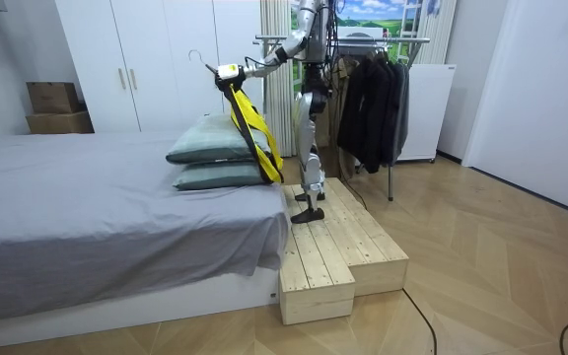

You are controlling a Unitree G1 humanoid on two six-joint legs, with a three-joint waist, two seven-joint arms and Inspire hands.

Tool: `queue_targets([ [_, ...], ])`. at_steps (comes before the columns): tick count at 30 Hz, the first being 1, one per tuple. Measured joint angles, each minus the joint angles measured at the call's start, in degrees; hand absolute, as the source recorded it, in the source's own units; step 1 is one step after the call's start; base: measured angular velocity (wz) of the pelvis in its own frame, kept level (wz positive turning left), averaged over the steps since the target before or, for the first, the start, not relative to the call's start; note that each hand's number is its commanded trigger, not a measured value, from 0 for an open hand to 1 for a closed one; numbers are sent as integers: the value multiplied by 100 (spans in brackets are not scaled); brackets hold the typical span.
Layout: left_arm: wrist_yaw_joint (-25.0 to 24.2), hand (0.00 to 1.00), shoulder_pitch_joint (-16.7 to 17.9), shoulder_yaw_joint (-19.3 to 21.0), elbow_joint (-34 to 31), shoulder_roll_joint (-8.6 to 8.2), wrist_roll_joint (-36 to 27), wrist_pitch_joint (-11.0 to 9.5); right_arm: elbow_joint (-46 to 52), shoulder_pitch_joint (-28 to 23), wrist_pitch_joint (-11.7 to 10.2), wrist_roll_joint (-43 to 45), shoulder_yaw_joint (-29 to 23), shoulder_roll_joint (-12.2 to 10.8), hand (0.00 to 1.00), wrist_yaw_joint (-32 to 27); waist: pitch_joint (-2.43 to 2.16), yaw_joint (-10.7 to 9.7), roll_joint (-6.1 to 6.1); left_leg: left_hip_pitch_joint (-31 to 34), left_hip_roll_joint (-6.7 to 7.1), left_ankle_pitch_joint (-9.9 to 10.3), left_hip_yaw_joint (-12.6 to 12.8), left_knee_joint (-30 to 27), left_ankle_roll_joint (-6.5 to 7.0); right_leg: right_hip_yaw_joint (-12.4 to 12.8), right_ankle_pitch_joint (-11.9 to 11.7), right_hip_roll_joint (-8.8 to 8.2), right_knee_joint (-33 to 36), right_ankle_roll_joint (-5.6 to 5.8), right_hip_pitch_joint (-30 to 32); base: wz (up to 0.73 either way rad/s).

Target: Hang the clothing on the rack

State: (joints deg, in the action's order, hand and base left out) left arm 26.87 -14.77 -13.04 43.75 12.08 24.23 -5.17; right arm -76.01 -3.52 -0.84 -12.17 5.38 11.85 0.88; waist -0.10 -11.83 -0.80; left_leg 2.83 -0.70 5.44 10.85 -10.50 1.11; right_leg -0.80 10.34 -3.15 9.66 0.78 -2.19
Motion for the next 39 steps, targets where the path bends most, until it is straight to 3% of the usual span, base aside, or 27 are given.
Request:
queue_targets([
  [4,0,100,25,11,-4,1,17,-15,7,6,36,132,-241,-16,0,-110,-12,75,37,-94,7,4,-16,14,-1,-4,0,2,-6,1,-87,0],
  [9,6,100,345,179,-572,32,17,-15,51,-22,59,195,-562,-14,0,-279,-10,130,40,-182,7,13,-21,13,-11,-12,0,2,-7,1,-185,1],
  [14,10,100,566,195,-1331,276,3,-30,177,3,41,365,-704,78,0,-478,8,122,70,-294,4,23,-7,27,-24,10,5,7,-12,4,-285,-2],
  [21,290,100,825,265,-1688,363,2,-298,697,-81,-2,865,-1090,152,0,-911,41,116,169,-371,14,24,-4,96,-26,29,34,9,1,3,-308,0],
  [24,305,100,827,270,-1688,402,2,-356,787,-57,-100,1096,-1194,180,0,-1162,25,129,245,-354,15,24,-7,89,-26,23,34,9,-5,3,-306,0],
  [29,366,100,831,398,-1688,449,43,-401,1598,-58,-101,1819,-1359,188,0,-1564,-9,154,328,-343,21,26,7,90,-27,49,34,2,3,3,-283,-1],
  [39,350,100,881,397,-1796,444,39,-394,4089,-232,-118,3877,-1355,204,0,-2074,-23,296,309,-401,9,37,52,100,-43,85,31,7,13,0,-330,-1],
])
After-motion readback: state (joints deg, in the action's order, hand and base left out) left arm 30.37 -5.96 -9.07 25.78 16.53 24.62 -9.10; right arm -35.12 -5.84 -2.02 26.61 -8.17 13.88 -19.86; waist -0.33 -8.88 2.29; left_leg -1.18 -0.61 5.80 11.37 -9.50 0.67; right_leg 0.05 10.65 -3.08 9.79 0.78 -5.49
